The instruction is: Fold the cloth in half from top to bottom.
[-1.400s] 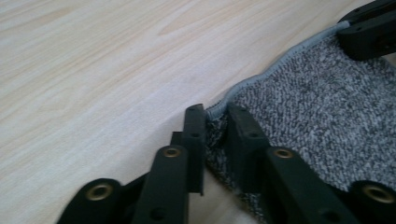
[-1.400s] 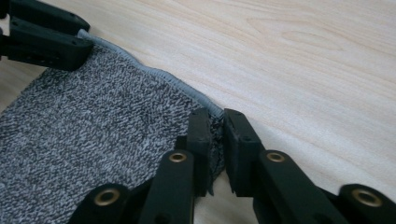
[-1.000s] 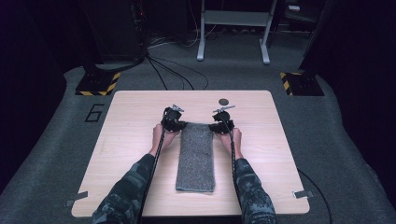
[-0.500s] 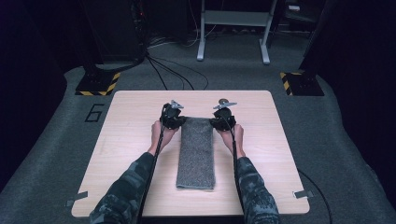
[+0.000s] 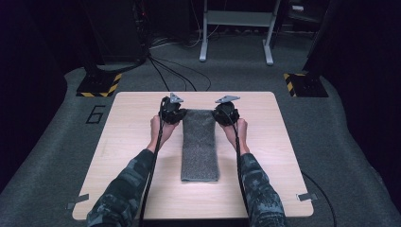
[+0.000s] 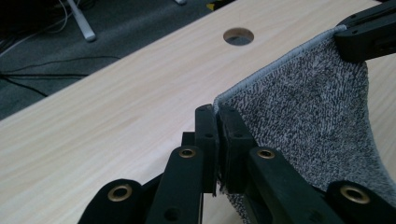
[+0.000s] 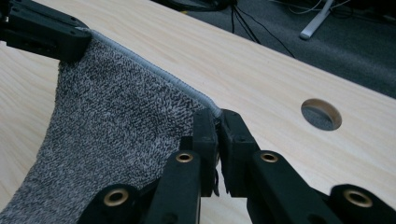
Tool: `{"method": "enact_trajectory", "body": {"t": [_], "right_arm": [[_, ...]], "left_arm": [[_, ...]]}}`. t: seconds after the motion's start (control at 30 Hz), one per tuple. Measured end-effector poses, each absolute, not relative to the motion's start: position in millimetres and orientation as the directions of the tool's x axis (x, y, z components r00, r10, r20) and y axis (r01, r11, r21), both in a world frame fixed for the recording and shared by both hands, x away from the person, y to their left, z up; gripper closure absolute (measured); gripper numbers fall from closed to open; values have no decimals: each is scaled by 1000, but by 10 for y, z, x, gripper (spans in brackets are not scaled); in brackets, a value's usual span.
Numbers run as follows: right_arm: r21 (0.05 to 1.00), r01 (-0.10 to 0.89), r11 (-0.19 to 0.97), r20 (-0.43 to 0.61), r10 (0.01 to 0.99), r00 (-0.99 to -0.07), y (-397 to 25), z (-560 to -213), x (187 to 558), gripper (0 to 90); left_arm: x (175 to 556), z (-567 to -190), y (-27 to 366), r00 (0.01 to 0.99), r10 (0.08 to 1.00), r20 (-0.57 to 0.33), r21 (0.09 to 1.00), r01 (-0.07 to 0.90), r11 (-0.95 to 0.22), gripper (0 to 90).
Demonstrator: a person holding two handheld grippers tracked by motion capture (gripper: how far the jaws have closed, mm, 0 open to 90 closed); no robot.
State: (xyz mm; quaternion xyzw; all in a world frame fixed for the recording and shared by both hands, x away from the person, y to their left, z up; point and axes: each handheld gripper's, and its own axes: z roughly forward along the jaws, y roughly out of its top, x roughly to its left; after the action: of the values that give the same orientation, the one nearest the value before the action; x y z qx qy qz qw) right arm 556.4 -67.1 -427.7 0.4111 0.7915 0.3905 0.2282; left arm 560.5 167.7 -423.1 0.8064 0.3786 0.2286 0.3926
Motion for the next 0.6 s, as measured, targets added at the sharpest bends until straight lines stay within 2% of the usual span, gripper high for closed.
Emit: {"method": "enact_trajectory", "body": {"t": [0.33, 0.6], "right_arm": [[840, 405, 361, -78, 819, -569, -675, -4018, 5537, 855], [841, 392, 374, -82, 803, -591, -678, -4109, 5360, 855]], "left_arm": [[5575, -4017, 1698, 606, 791, 88, 830, 394, -394, 869], [5409, -4117, 1719, 640, 762, 100, 818, 383, -429, 869]]}}
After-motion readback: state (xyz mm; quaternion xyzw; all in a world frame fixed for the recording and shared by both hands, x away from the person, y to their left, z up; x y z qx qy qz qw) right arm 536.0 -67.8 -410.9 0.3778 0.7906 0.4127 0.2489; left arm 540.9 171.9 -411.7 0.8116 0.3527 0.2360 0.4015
